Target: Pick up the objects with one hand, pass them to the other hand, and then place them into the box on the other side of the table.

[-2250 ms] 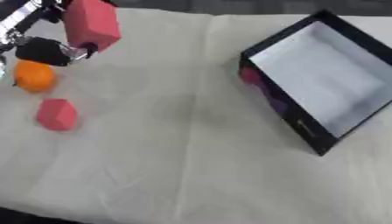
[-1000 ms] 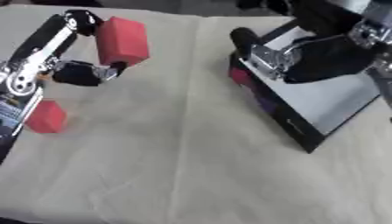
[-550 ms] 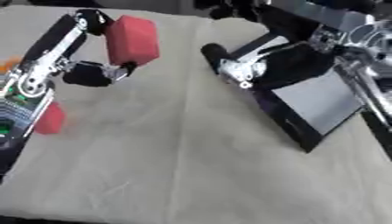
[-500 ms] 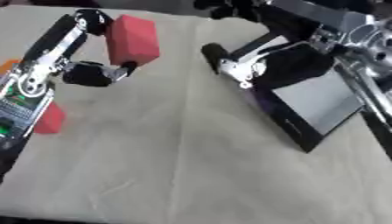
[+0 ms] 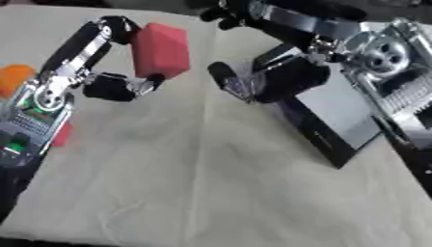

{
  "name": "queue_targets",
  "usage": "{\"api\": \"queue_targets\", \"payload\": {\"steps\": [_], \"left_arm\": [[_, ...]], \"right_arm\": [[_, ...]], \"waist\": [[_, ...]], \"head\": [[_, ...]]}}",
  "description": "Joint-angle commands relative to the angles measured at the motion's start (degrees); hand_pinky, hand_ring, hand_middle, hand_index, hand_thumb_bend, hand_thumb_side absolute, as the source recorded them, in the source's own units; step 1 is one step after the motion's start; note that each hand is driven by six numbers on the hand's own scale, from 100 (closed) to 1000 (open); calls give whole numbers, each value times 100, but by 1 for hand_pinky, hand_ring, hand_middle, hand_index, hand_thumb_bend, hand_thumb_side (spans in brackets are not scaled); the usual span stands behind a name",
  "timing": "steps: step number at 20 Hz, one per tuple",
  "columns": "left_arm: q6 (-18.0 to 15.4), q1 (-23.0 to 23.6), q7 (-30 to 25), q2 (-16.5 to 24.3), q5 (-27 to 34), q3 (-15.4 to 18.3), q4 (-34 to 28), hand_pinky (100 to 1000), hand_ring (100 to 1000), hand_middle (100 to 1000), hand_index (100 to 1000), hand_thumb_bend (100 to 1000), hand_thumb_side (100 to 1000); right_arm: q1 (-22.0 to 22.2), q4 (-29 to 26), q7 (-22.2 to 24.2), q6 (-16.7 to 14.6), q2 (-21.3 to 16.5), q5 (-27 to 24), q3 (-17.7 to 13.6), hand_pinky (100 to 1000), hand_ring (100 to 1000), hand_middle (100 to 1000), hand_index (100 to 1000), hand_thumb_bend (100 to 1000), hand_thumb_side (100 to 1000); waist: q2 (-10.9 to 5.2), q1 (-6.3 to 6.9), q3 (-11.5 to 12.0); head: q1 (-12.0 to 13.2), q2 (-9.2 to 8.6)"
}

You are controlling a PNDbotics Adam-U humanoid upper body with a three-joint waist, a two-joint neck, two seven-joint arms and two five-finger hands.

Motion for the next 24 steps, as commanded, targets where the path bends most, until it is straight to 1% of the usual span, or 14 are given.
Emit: {"api": "queue_targets", "payload": {"steps": [1, 8, 12, 16, 24], "left_arm": [[-53, -132, -4, -20, -18, -16, -52, 806, 704, 685, 493, 100, 212], [-123, -155, -9, -128, -21, -87, -65, 804, 702, 681, 492, 100, 211], [-144, -168, -48, -154, -10, -128, -70, 804, 701, 681, 491, 100, 210], [-159, -183, -80, -169, -6, -153, -67, 804, 701, 680, 490, 100, 209], [-161, -208, -48, -191, 35, -183, -86, 800, 697, 675, 487, 100, 203]], "right_arm": [[-157, 134, -19, -131, 25, 243, -6, 953, 976, 1000, 1000, 100, 100], [-202, 393, -174, -244, 137, 718, 52, 955, 969, 1000, 1000, 100, 100], [-209, 490, -215, -360, 164, 915, 83, 968, 963, 1000, 1000, 100, 100], [-199, 597, -218, -469, 183, 984, 107, 986, 957, 1000, 1000, 100, 100], [-191, 812, -32, -612, 207, 1002, 136, 1000, 965, 1000, 1000, 100, 100]], "waist": [[-184, -71, 13], [-173, -77, 42], [-163, -75, 56], [-157, -75, 59], [-149, -78, 73]], "head": [[-44, -11], [-97, -13], [-124, -16], [-130, -17], [-132, -17]]}}
